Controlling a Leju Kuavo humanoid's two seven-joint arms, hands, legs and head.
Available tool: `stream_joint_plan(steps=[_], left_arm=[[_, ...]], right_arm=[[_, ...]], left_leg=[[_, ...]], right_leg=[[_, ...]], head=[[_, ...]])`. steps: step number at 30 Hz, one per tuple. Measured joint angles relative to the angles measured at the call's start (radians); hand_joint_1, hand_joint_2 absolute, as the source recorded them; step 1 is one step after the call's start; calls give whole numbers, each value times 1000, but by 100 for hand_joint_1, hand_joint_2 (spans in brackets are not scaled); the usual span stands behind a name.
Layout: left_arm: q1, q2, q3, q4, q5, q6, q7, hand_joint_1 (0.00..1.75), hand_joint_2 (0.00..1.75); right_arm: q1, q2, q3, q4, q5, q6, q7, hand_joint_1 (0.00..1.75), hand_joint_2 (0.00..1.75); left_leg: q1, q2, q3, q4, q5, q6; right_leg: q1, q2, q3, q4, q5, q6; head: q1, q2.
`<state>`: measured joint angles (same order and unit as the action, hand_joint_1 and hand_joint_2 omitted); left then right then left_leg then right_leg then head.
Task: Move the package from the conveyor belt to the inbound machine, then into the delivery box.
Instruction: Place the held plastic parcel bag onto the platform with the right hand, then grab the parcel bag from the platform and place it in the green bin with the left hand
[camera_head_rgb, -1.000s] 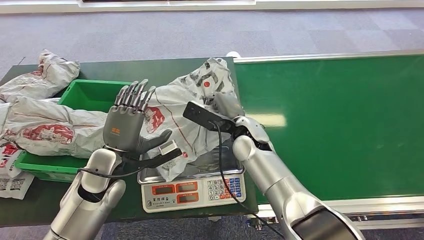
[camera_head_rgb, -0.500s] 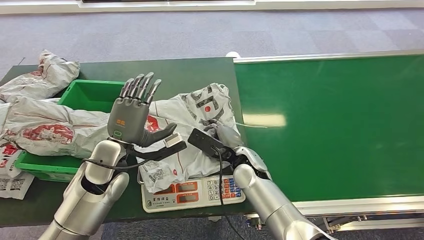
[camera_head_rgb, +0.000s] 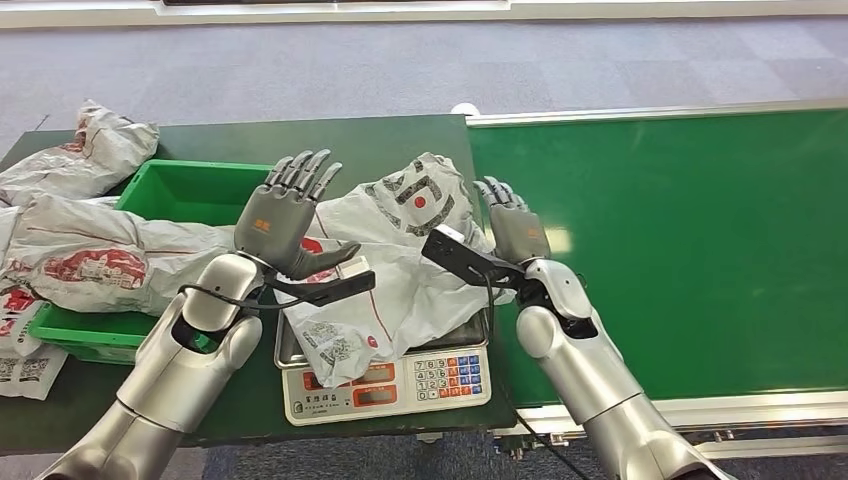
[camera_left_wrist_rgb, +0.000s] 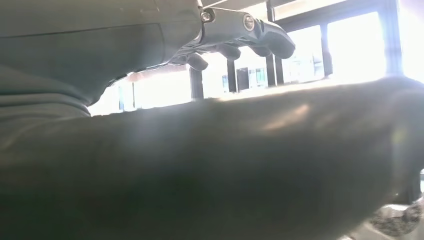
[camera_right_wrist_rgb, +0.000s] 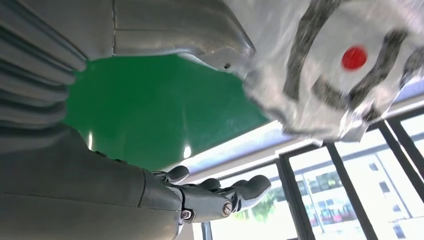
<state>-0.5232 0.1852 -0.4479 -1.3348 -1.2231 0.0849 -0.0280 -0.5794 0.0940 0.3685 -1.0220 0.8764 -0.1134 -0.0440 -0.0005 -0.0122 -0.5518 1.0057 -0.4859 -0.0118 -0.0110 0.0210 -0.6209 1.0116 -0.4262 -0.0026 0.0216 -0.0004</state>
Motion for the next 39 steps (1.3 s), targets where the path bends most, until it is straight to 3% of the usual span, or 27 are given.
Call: stream_joint_plan(steps=[8, 17, 21, 29, 35, 39], left_arm=[[-146, 17, -108, 200, -70, 27, -55, 0, 0], [-190, 16, -162, 292, -72, 28, -60, 0, 0], [-199, 13, -177, 315, -54, 20, -76, 0, 175], [-218, -32, -258, 503, 90, -18, -180, 0, 175], [-241, -68, -290, 653, 224, -116, -259, 0, 175], [-252, -96, -299, 729, 258, -103, -259, 0, 175]], right_arm=[[65, -115, 0, -181, 17, -32, -20, 0, 175], [101, -156, 0, -264, 18, -32, -25, 0, 175], [107, -164, 0, -274, 16, -34, -27, 0, 175], [150, -199, -10, -294, -12, -66, -31, 0, 175], [247, -228, -44, -346, -34, -105, -50, 0, 175], [309, -239, -63, -387, -51, -120, -58, 0, 175]], left_leg=[[0, 0, 0, 0, 0, 0], [0, 0, 0, 0, 0, 0], [0, 0, 0, 0, 0, 0], [0, 0, 0, 0, 0, 0], [0, -4, 2, 0, -2, 1], [-1, -5, 9, -2, -9, 4]], right_leg=[[0, 0, 0, 0, 0, 0], [0, 0, 0, 0, 0, 0], [0, 0, 0, 0, 0, 0], [0, -1, 0, 0, 0, 0], [0, -4, 5, -1, -3, 2], [-1, -6, 20, -1, -11, 4]], head=[[0, 0], [0, 0], [0, 0], [0, 0], [0, 0], [0, 0]])
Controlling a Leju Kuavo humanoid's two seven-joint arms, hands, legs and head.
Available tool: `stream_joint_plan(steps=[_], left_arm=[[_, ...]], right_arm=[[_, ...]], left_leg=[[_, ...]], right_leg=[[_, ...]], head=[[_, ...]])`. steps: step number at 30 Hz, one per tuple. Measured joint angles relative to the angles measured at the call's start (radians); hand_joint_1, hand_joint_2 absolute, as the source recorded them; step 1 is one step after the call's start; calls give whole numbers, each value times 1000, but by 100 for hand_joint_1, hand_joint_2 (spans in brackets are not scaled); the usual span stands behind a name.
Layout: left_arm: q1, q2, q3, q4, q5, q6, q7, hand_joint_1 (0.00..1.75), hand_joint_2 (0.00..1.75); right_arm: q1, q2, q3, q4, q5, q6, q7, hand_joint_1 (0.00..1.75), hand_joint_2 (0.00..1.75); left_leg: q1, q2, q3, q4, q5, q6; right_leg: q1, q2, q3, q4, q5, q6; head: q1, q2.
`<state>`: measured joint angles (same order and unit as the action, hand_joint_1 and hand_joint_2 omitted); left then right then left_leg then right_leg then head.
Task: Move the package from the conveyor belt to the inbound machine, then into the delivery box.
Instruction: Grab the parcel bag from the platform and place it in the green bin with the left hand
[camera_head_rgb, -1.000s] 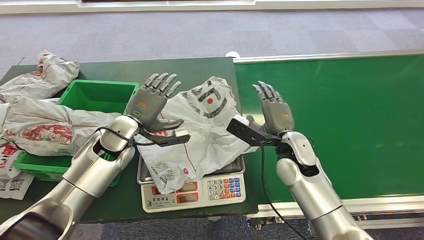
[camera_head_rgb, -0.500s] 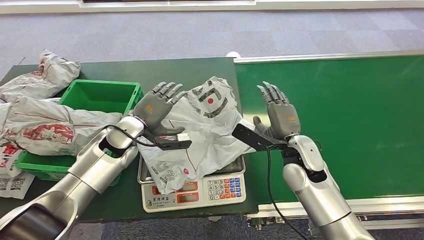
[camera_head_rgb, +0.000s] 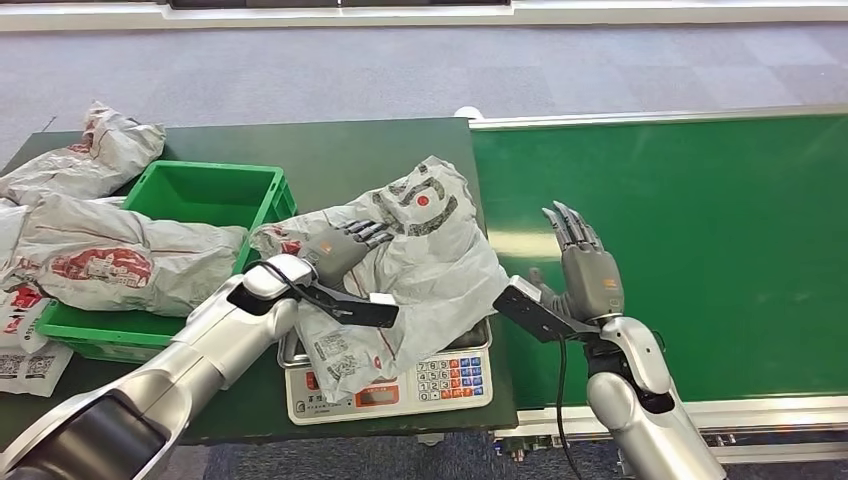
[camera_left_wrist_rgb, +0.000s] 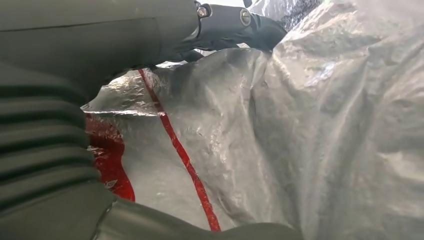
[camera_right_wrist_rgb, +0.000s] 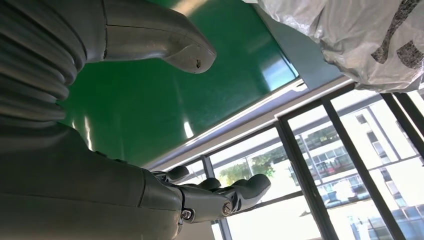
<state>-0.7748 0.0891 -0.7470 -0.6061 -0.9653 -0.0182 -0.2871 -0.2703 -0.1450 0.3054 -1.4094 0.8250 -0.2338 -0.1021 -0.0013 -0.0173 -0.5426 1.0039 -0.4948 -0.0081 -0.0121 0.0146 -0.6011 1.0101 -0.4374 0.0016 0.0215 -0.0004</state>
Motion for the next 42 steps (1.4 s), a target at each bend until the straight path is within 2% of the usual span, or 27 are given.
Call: stream_joint_plan(steps=[1, 2, 5, 6, 9, 15, 27, 31, 36, 42], left_arm=[[2, -8, -4, 14, -7, 25, 16, 0, 175], [5, -17, -10, 28, -22, 56, 38, 35, 175], [17, -41, -45, 62, -97, 151, 114, 166, 175], [21, -48, -58, 71, -121, 171, 135, 175, 175], [21, -66, -84, 88, -159, 188, 164, 175, 175], [16, -87, -97, 100, -170, 188, 173, 175, 175], [29, -90, -97, 105, -199, 200, 184, 175, 175], [27, -83, -95, 103, -211, 238, 199, 175, 175], [21, -45, -64, 60, -256, 274, 256, 175, 175], [-52, 63, 25, -55, -347, 236, 299, 175, 175]], right_arm=[[13, -2, -6, -10, -3, -2, 0, 0, 175], [26, -4, -11, -21, -4, -2, 2, 0, 175], [54, -8, -24, -49, -1, -3, 12, 0, 175], [60, -8, -26, -57, 1, -3, 13, 0, 175], [62, -8, -31, -83, 3, -4, 14, 0, 175], [55, -8, -35, -135, 3, -15, 12, 0, 175], [102, -6, -47, -142, 9, -39, -1, 0, 175], [125, -3, -57, -152, 13, -54, -7, 0, 175], [149, 1, -65, -161, 21, -57, -16, 0, 175], [170, 8, -73, -164, 28, -56, -23, 0, 175]], left_leg=[[0, -1, 4, 0, -3, 1], [0, -2, 10, -1, -5, 2], [-1, -7, 29, -2, -13, 4], [-1, -8, 35, -2, -16, 4], [-1, -9, 43, -2, -18, 5], [-2, -9, 25, -1, -8, 4], [-2, -5, 32, -3, -14, 2], [-2, -5, 33, -4, -15, 2], [-1, -2, 33, -4, -14, 1], [1, 0, 20, -4, -4, -5]], right_leg=[[0, -1, 7, 0, -4, 1], [0, -3, 14, 0, -7, 2], [0, -9, 35, 0, -18, 3], [0, -10, 41, -1, -22, 3], [-1, -11, 49, -1, -27, 4], [-2, -11, 32, 0, -12, 4], [-1, -7, 35, 0, -17, 1], [-1, -6, 35, 0, -17, 0], [0, -1, 30, 0, -16, -1], [2, 2, 9, 1, -6, -5]], head=[[0, 0], [0, 0], [0, 0], [0, 0], [0, 0], [0, 0], [0, 0], [0, 0], [0, 0], [0, 0]])
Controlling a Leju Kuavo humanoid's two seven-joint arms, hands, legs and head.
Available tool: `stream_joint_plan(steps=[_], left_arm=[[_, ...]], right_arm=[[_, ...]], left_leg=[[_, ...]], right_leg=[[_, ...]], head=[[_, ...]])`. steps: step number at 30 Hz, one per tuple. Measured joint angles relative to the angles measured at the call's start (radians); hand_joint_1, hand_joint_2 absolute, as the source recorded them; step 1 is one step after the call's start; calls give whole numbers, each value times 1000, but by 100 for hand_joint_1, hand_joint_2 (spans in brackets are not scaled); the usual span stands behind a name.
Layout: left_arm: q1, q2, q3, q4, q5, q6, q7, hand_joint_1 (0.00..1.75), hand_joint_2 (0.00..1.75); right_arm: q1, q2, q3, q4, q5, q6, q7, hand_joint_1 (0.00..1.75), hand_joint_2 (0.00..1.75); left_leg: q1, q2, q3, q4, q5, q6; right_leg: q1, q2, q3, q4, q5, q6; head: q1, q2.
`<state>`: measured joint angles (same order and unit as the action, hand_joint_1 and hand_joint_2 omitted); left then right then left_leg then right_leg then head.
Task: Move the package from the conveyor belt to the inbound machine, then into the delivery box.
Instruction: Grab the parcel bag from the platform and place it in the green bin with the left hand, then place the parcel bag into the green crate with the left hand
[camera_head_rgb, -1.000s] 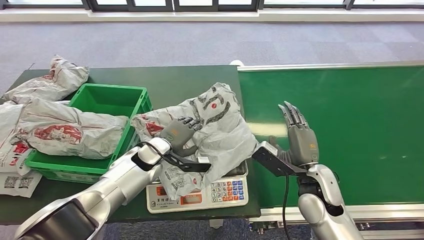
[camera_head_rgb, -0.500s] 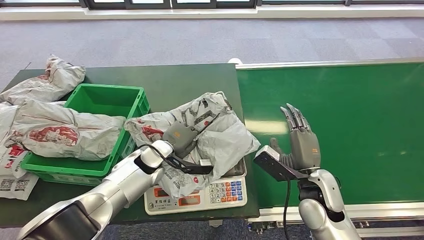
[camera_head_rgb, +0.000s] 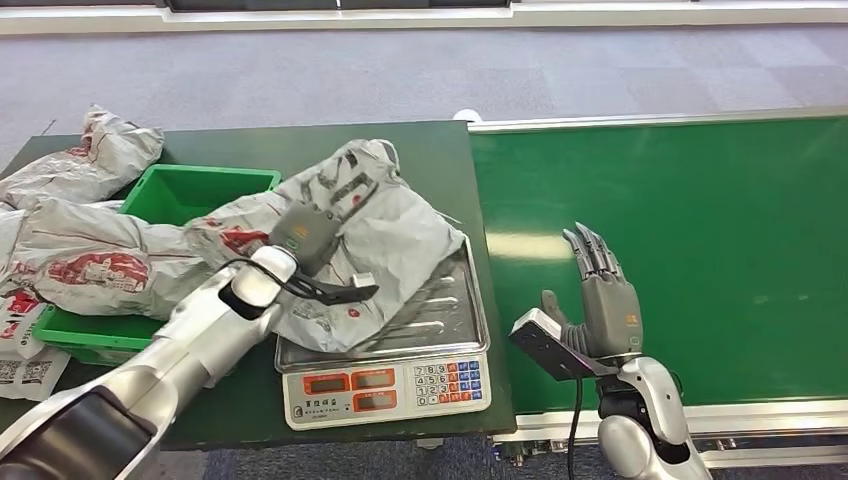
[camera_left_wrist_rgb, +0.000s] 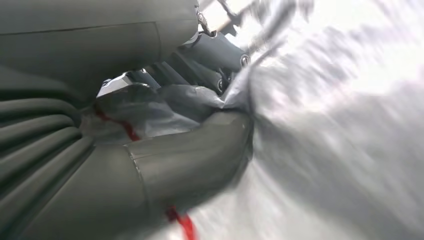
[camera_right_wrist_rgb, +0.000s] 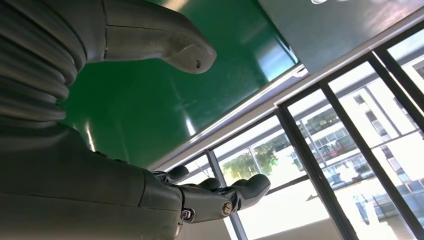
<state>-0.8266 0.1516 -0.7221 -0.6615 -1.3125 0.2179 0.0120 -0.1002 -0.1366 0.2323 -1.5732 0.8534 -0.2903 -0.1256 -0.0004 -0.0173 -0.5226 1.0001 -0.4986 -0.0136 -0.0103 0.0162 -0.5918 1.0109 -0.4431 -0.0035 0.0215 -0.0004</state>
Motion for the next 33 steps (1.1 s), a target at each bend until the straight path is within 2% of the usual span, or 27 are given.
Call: stream_joint_plan(steps=[5, 9, 12, 19, 27, 33], left_arm=[[-86, 68, 91, -98, -49, -55, -7, 175, 175], [-122, 105, 126, -162, -69, -65, 4, 175, 175], [-160, 138, 159, -223, -74, -108, 1, 175, 175], [-226, 179, 200, -325, -92, -201, -6, 175, 175], [-230, 212, 202, -316, -125, -237, -9, 175, 175], [-178, 274, 202, -261, -119, -231, -34, 175, 175]], right_arm=[[13, 7, -8, -7, 6, 0, 0, 0, 175], [16, 20, -12, -11, 25, 6, 0, 0, 175], [26, 38, -15, -22, 46, 8, 2, 0, 175], [41, 61, -16, -48, 64, 7, 4, 0, 175], [92, 73, -46, -97, 76, 9, 16, 0, 175], [141, 73, -82, -138, 76, 9, 15, 0, 175]], left_leg=[[0, 0, -5, 0, 1, 0], [0, 0, -6, 0, 1, 0], [0, 1, -7, 0, 1, 0], [0, 0, -9, 0, 1, 0], [0, 0, -9, 0, 1, 0], [1, 1, -9, -1, 1, -1]], right_leg=[[0, 0, -4, 0, 1, 0], [0, 0, -6, 0, 1, -1], [0, 1, -8, 0, 1, -1], [0, 0, -9, 0, 1, -1], [0, 1, -9, 0, 1, 0], [0, 1, -10, 1, 1, -1]], head=[[0, 0], [0, 0], [0, 0], [0, 0], [0, 0], [0, 0]])
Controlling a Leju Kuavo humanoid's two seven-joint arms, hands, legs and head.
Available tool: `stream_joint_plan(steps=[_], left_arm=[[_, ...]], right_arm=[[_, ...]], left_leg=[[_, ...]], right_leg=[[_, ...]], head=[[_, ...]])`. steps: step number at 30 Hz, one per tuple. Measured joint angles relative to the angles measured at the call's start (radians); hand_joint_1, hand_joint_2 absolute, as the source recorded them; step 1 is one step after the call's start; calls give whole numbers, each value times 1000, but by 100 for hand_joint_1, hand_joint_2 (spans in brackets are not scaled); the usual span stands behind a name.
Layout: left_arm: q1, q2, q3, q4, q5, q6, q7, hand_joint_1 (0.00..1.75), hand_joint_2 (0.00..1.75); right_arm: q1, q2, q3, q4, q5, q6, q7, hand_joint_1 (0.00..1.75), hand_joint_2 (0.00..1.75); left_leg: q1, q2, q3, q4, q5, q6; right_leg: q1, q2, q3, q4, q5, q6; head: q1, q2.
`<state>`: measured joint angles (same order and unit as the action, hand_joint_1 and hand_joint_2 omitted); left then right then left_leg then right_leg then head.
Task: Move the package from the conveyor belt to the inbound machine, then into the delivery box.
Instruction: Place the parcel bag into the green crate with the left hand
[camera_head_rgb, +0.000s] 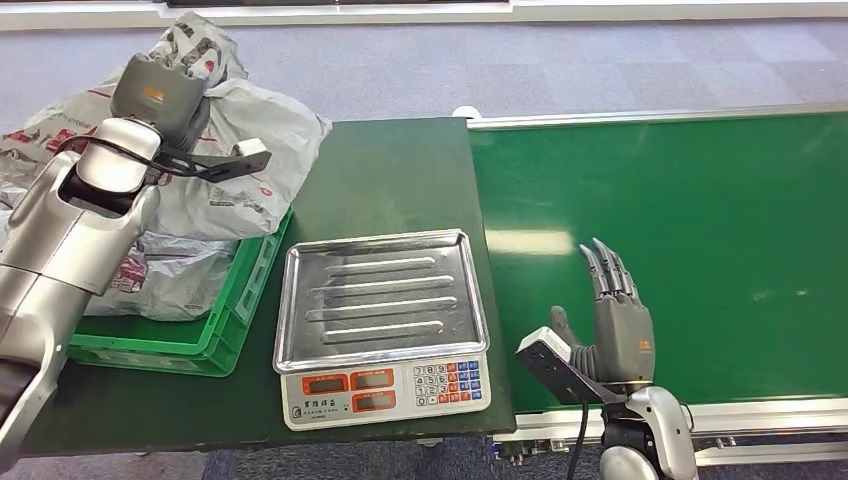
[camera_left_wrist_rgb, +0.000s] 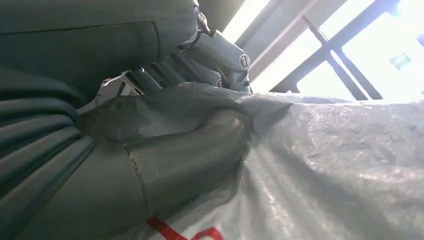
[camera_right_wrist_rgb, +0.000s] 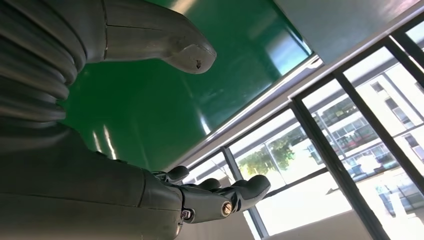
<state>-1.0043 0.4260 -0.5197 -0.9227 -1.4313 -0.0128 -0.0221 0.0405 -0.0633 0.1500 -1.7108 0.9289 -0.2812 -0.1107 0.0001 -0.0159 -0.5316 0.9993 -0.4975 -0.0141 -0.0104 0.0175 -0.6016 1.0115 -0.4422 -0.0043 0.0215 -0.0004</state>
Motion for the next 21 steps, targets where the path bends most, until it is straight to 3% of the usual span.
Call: stream_joint_plan(steps=[13, 20, 21], left_arm=[[229, 186, 57, -13, 48, 20, -5, 175, 175], [314, 219, 85, -23, 36, 25, 1, 174, 175], [319, 220, 86, -23, 35, 25, 0, 134, 175]], right_arm=[[48, 0, -39, -30, -7, 4, -13, 0, 175], [61, 0, -54, -47, -12, 9, -4, 0, 175], [63, 0, -54, -49, -12, 9, -2, 0, 175]], left_leg=[[0, 3, -1, 0, 0, 0], [0, 3, -1, 0, 0, 0], [0, 3, -1, 0, 0, 0]], right_leg=[[0, 3, -2, 0, 0, -1], [0, 3, -2, 0, 0, 0], [0, 3, -2, 0, 0, 0]], head=[[0, 0], [0, 0], [0, 0]])
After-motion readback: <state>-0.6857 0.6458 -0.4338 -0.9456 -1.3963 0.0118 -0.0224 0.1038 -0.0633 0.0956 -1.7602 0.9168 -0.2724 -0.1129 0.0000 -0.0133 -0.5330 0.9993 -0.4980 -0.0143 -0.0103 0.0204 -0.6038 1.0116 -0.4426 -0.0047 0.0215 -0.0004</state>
